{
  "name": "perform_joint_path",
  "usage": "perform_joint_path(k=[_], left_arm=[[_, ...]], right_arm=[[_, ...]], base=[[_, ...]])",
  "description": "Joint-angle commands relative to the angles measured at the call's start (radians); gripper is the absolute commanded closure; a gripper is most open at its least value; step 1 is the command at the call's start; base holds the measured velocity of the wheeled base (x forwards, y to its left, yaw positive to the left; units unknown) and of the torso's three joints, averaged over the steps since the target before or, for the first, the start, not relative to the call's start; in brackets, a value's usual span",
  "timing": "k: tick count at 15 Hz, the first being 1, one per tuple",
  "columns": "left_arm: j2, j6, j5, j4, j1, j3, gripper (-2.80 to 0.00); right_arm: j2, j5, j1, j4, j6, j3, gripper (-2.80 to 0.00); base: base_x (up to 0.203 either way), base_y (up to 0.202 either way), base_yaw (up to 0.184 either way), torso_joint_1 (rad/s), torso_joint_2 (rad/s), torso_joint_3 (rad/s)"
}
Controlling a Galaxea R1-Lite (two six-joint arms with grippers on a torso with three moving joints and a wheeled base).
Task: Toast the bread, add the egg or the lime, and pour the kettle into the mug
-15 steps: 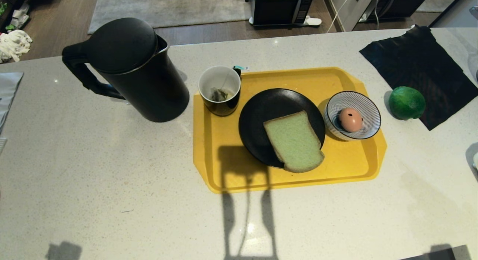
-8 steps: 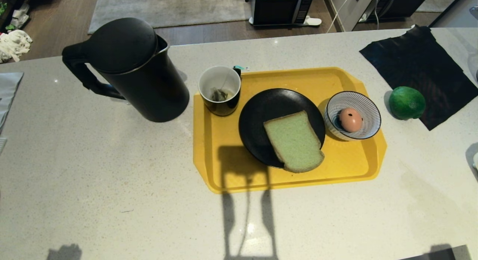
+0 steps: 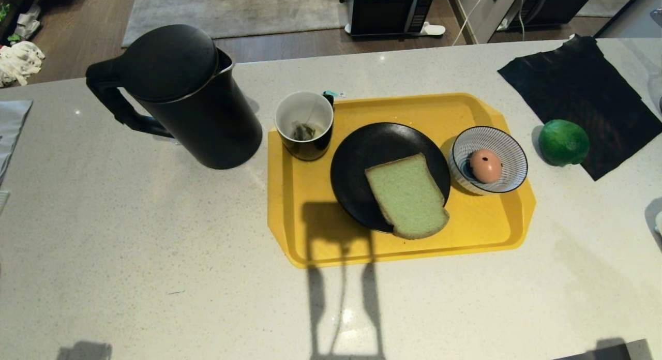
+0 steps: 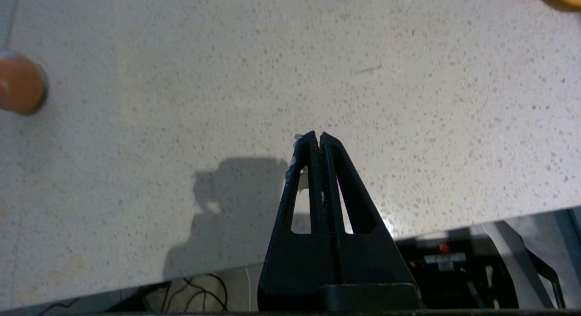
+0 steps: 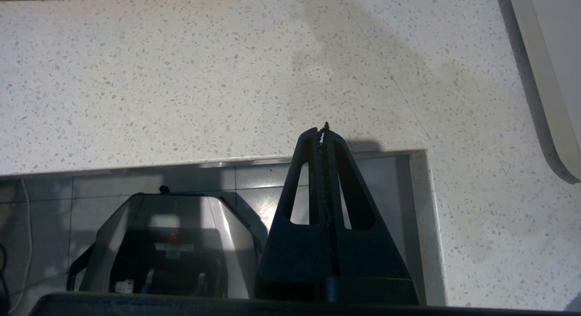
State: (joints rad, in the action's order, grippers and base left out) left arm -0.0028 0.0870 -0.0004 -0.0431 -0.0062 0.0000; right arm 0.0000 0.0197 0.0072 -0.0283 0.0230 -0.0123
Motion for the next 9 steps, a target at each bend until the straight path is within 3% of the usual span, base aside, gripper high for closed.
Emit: perform_joint_path(k=[1,7,9], left_arm=[[0.001,-0.006,-0.003,-0.001,0.0,0.015,0.0],[0.001,-0.006,-0.007,0.001,0.0,0.015,0.0],[0.001,-0.067,0.0,-0.002,0.0,0.015,0.0]], right_arm=[[0.002,0.0,0.0,-0.001,0.0,0.0,0.0],[0.001,0.001,0.0,-0.001,0.0,0.0,0.0],[0.0,0.0,0.0,-0.001,0.0,0.0,0.0]], base=[[0.0,0.0,0.0,0.0,0.0,0.0],[0.0,0.0,0.0,0.0,0.0,0.0],[0.0,0.0,0.0,0.0,0.0,0.0]])
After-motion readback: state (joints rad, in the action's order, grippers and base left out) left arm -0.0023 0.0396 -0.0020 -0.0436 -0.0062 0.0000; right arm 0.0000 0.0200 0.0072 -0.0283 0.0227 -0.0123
